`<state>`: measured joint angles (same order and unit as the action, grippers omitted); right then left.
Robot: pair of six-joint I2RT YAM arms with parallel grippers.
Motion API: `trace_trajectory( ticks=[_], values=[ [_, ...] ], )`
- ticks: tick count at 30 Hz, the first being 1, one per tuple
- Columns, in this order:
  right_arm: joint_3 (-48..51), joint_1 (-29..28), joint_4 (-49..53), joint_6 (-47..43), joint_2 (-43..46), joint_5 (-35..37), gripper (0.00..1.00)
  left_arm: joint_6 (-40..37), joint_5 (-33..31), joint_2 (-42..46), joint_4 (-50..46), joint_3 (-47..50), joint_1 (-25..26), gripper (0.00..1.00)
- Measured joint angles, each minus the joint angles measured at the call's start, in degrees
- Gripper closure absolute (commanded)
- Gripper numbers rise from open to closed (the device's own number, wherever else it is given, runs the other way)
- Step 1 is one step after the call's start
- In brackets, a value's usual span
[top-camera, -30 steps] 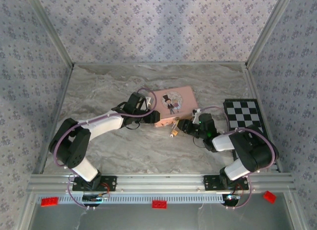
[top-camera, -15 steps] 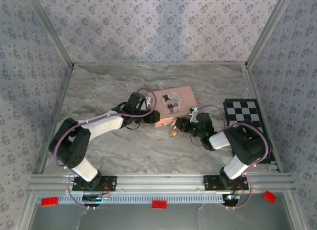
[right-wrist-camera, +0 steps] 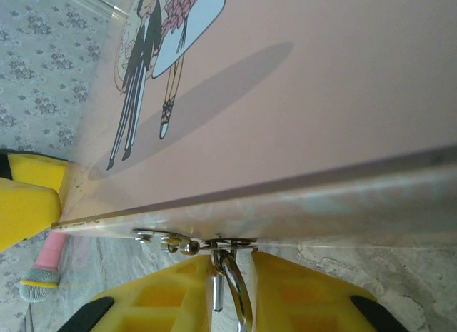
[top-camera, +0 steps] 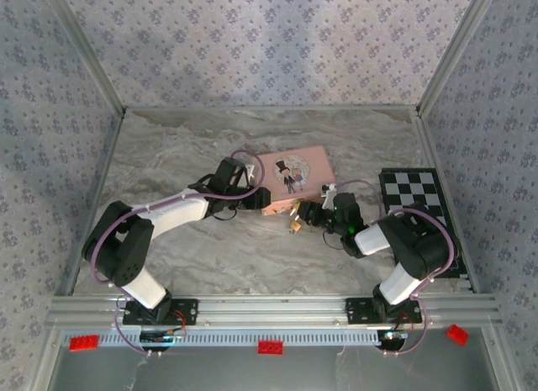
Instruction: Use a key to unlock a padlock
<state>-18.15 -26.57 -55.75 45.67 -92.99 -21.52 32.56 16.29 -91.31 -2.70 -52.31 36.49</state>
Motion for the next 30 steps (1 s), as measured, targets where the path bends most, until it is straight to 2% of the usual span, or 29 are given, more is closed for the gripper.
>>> trace_trajectory(
  ticks=[7,14,19,30],
  values=[
    [0.24,0.0,-0.5,0.22,-0.04,-0.46,0.9,0.15,-0.02,0.15,0.11,0.22,-0.13,0.47],
    [0.39,0.0,-0.68,0.42,0.0,-0.46,0.88,0.15,-0.02,0.17,0.28,0.31,-0.37,0.48],
    [0.66,0.02,-0.63,0.44,0.33,-0.46,0.93,0.39,-0.02,0.17,0.31,0.33,-0.46,0.48],
    [2.01,0.02,-0.87,0.39,1.18,-0.42,0.88,0.57,0.0,0.22,0.37,0.42,-0.48,0.48]
  ],
)
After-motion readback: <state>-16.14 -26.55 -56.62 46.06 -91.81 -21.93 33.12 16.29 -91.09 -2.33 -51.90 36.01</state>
